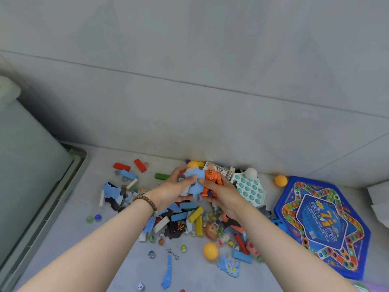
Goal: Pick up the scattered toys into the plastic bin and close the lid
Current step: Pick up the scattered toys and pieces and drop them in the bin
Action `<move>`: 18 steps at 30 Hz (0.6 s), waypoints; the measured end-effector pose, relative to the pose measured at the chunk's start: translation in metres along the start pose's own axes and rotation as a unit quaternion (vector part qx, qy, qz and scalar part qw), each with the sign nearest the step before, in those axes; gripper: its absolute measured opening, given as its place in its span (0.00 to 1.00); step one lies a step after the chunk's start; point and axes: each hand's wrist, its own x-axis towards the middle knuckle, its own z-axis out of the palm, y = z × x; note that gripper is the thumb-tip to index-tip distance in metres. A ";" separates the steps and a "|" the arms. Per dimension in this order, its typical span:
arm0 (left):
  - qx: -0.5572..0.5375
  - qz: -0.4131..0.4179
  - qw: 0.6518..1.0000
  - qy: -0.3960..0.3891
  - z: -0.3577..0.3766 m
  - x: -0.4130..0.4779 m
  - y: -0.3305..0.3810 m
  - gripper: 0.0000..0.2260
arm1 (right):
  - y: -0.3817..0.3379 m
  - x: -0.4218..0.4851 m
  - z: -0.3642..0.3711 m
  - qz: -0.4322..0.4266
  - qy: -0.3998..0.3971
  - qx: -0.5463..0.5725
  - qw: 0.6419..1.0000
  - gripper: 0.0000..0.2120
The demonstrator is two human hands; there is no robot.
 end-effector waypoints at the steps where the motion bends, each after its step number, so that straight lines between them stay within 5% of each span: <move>1: 0.013 0.015 1.000 0.019 -0.003 -0.007 0.010 0.17 | -0.012 -0.005 0.005 -0.011 -0.008 -0.016 1.000 0.18; 9: -0.081 0.134 0.977 0.147 -0.076 -0.115 0.098 0.14 | -0.111 -0.065 0.114 -0.054 -0.059 -0.049 0.996 0.11; 13: -0.096 0.183 0.957 0.202 -0.160 -0.193 0.126 0.08 | -0.135 -0.094 0.202 -0.049 -0.104 -0.090 0.989 0.11; 18: -0.103 0.190 0.926 0.309 -0.285 -0.288 0.105 0.13 | -0.135 -0.113 0.328 -0.061 -0.188 -0.154 0.968 0.10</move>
